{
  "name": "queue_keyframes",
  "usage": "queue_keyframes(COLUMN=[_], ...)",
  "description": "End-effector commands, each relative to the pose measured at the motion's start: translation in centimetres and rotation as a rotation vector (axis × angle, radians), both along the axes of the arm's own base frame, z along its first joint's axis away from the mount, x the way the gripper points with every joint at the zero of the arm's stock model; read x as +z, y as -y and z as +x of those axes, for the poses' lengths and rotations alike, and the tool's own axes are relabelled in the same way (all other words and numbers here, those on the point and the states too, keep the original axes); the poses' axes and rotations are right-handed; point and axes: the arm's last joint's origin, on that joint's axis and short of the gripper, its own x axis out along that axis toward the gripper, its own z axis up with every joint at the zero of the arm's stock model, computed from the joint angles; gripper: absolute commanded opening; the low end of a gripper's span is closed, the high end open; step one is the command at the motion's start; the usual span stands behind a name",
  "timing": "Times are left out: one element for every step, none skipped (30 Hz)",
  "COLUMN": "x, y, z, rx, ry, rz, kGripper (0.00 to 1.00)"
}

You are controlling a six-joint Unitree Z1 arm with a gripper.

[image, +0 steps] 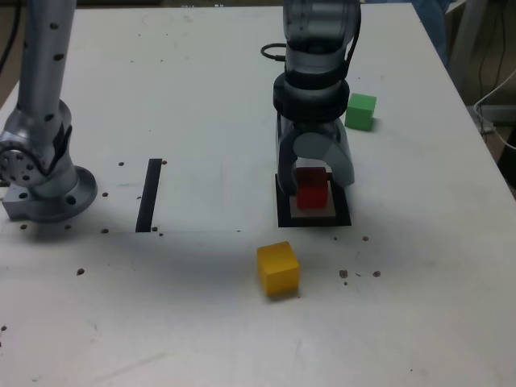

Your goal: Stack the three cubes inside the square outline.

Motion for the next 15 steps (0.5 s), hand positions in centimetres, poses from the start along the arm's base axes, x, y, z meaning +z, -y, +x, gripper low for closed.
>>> queue_keyframes(x=[0.26, 0.30, 0.35, 0.40, 0.45, 0.50, 0.56, 0.63, 0.70, 0.76, 0.81, 0.85, 0.89, 0.93, 0.97], y=[0.02, 0.02, 0.02, 0.01, 0.01, 0.00, -0.01, -0.01, -0.02, -0.03, -0.04, -0.04, -0.05, -0.05, -0.05], z=[-0.17, -0.22, -0.27, -0.33, -0.37, -0.42, -0.46, -0.49, -0.53, -0.56, -0.59, -0.62, -0.65, -0.69, -0.73], rx=[-0.003, -0.003, -0.002, -0.002, -0.001, -0.001, 0.000, 0.000, 0.000, 0.000, 0.000, -0.001, -0.001, -0.001, -0.001], ry=[0.006, 0.006, 0.005, 0.005, 0.006, 0.006, 0.007, 0.008, 0.009, 0.010, 0.011, 0.011, 0.011, 0.010, 0.009], rz=[0.002, 0.002, 0.002, 0.003, 0.004, 0.005, 0.006, 0.008, 0.009, 0.011, 0.012, 0.013, 0.013, 0.014, 0.014], kGripper=[0.96, 0.97, 0.99, 0.99, 0.99, 0.99, 0.99, 0.99, 0.99, 0.99, 0.99, 0.99, 0.99, 0.99, 0.99])
